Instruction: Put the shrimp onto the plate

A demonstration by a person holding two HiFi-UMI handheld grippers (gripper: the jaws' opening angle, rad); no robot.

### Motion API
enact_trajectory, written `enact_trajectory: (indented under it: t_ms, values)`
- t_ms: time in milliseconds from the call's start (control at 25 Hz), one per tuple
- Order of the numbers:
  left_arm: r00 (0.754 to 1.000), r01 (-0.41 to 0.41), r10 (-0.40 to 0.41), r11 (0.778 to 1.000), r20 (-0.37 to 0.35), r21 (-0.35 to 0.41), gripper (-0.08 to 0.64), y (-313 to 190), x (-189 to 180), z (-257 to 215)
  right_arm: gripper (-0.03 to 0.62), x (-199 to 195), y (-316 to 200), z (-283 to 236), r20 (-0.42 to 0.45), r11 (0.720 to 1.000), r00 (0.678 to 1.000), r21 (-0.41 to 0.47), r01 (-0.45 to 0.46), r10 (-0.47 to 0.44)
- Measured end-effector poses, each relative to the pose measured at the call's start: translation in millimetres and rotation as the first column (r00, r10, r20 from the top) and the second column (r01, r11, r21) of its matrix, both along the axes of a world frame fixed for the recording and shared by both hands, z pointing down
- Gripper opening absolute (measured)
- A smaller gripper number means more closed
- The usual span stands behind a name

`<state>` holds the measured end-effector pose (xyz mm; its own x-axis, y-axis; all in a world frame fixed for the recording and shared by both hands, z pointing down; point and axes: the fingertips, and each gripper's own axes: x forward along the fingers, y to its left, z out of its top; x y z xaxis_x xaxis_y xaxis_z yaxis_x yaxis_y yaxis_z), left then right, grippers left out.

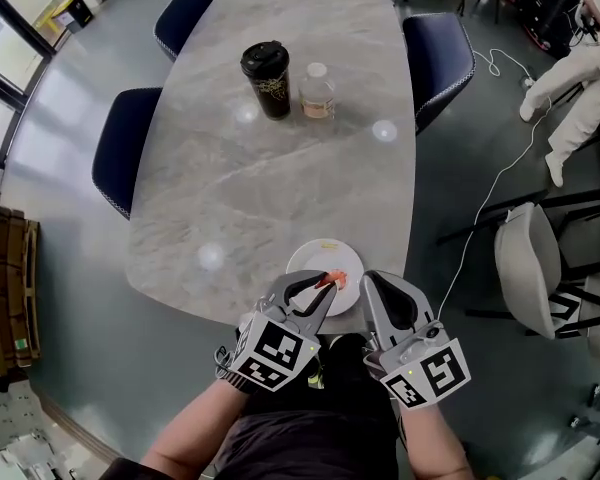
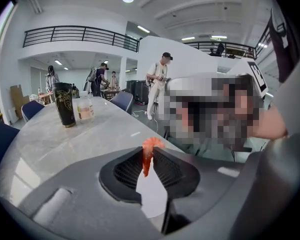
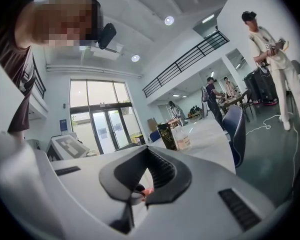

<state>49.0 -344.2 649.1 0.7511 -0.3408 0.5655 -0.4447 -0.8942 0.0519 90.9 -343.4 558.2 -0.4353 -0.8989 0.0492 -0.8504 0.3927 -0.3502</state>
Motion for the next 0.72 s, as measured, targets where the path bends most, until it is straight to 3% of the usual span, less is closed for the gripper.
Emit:
enact_trajectory:
  t_ms: [400, 720]
  values:
    - [0.994, -0.018, 0.020, 1.000, 0.106, -0.021, 0.069, -8.9, -0.3, 44.9, 0.002, -5.1, -16.4, 43.6, -0.090, 1.000, 0.996, -0.013, 0.023, -0.024]
    - [0.987, -0.040, 0.045, 0.998, 0.154, -0.039, 0.069, -12.4, 3.0, 65.8, 0.002, -3.5, -23.2, 51.7, -0.096, 1.000, 0.995, -0.015, 0.024, -0.025]
